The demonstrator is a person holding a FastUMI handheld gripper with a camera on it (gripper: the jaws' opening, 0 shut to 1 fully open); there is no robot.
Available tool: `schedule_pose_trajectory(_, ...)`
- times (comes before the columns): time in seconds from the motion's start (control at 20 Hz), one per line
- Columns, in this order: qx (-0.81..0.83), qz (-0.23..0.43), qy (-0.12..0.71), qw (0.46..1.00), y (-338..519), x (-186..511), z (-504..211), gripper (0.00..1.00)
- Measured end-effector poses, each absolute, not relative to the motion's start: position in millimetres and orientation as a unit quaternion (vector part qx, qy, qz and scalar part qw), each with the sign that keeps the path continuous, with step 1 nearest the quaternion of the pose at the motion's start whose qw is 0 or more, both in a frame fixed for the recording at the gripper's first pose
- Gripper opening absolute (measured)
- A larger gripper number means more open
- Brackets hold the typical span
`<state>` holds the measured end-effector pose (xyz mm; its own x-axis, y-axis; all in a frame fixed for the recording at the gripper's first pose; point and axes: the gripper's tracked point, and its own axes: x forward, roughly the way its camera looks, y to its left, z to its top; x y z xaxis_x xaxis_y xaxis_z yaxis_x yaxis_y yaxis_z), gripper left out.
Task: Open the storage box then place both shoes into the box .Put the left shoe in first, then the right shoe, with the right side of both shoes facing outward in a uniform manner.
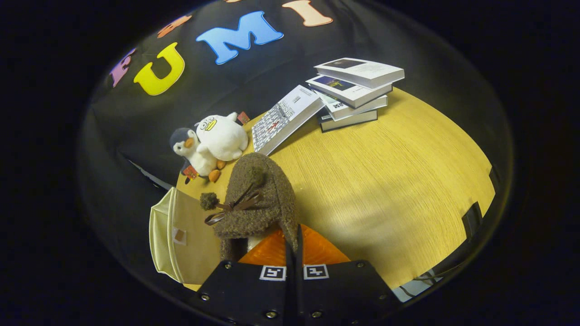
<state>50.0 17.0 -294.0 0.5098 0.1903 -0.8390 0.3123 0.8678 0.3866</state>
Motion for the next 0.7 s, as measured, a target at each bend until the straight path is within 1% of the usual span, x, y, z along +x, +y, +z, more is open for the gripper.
schedule_pose_trajectory(0.25, 0.276, -0.024, 0.477, 0.834, 57.6, 64.3, -263.0, 0.0)
schedule_pose_trajectory(0.7, 0.284, 0.028, 0.459, 0.841, 146.0, 85.0, -226.5, 0.0)
